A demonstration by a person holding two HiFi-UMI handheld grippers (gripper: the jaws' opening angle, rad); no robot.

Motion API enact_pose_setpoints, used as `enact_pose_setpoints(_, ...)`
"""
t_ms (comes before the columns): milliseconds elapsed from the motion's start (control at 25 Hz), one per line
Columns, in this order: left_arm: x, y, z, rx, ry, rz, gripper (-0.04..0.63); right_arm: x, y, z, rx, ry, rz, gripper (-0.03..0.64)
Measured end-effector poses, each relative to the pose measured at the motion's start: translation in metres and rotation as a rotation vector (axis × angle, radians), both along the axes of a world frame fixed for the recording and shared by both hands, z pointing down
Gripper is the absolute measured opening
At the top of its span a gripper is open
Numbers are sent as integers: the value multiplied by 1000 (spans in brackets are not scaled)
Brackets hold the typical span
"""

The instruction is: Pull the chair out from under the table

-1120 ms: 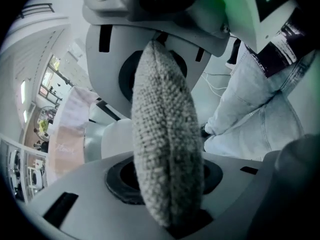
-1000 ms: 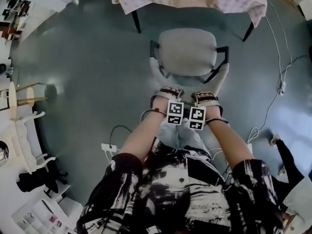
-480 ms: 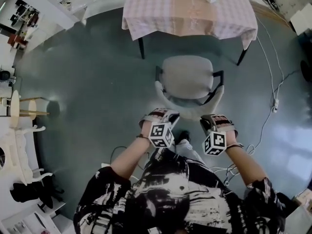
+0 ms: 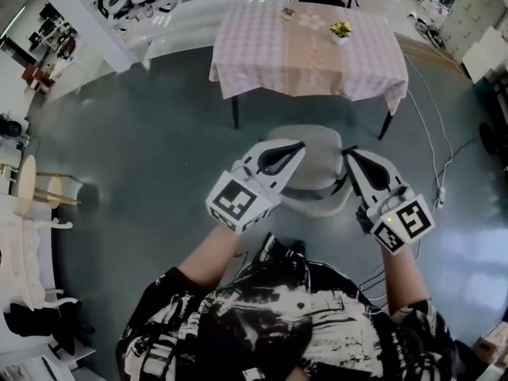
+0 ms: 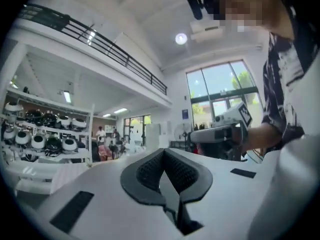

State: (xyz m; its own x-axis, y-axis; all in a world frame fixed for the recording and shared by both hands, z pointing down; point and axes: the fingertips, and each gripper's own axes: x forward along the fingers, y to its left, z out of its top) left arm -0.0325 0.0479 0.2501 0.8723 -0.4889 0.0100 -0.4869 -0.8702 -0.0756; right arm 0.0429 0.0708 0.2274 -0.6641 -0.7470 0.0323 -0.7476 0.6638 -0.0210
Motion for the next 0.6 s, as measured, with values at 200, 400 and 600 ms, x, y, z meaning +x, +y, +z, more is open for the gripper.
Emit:
enact_pose_setpoints(200,-6,-11,-71,64,55,-48,2,10,-8,-68,131,-34,25,0)
enact_pose_setpoints(400,-5,-15,-96,72,58,-71,2,5,-8,-94,191,-15,31,-2)
enact_pose_setpoints(600,0,-13,-98,79,72,-79,2,2,-6,-85,173,-17,34,-2)
